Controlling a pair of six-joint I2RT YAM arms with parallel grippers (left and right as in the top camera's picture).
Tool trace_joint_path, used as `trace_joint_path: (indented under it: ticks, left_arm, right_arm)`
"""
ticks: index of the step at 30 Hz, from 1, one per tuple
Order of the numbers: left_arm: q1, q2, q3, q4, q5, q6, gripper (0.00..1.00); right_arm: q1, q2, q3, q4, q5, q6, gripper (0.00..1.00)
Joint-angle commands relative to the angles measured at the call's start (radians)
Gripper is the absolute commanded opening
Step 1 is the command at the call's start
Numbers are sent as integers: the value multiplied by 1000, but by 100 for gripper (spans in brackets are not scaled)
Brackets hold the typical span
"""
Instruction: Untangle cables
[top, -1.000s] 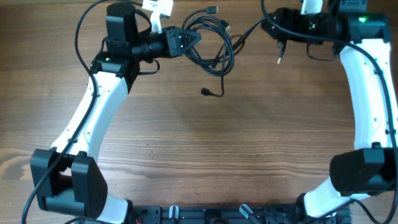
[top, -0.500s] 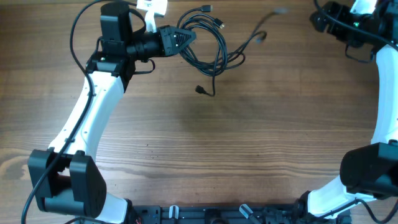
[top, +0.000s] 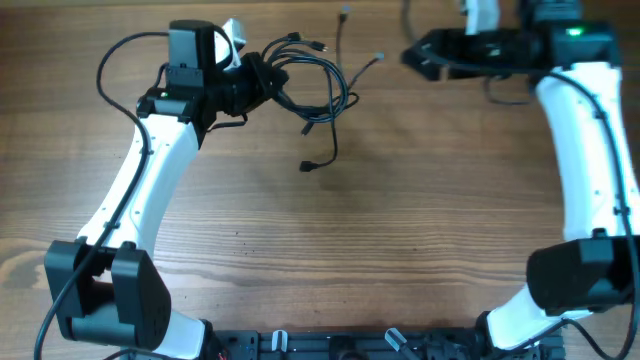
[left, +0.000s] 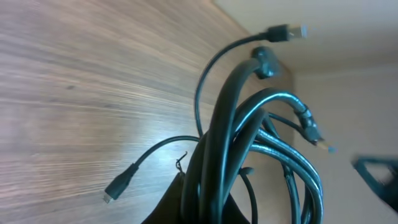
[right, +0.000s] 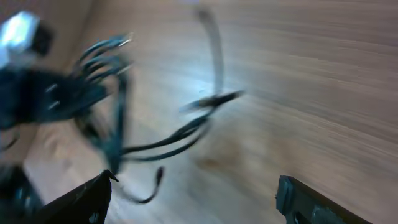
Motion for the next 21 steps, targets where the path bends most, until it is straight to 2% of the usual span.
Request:
trace_joint_path:
  ticks: [1, 5, 7, 12, 18, 21]
  left_arm:
    - [5, -27, 6, -68, -190, -128, 4]
    - [6, -27, 6, -82, -222, -261, 4]
    - [8, -27, 6, -86, -222, -337, 4]
    - [7, -27, 6, -95, -222, -419, 4]
    - [8, -27, 6, -116, -222, -433, 4]
    - [7, -27, 6, -115, -222, -433, 4]
  right_arm:
    - [105, 1, 16, 6, -16, -43, 86]
    - [222, 4, -11, 25, 195, 132, 84]
    - [275, 16, -21, 26, 210, 81, 84]
    - [324, 59, -31, 27, 228, 114, 83]
    - [351, 115, -38, 23, 321, 93, 82]
    - [356, 137, -70, 35, 267, 4, 79]
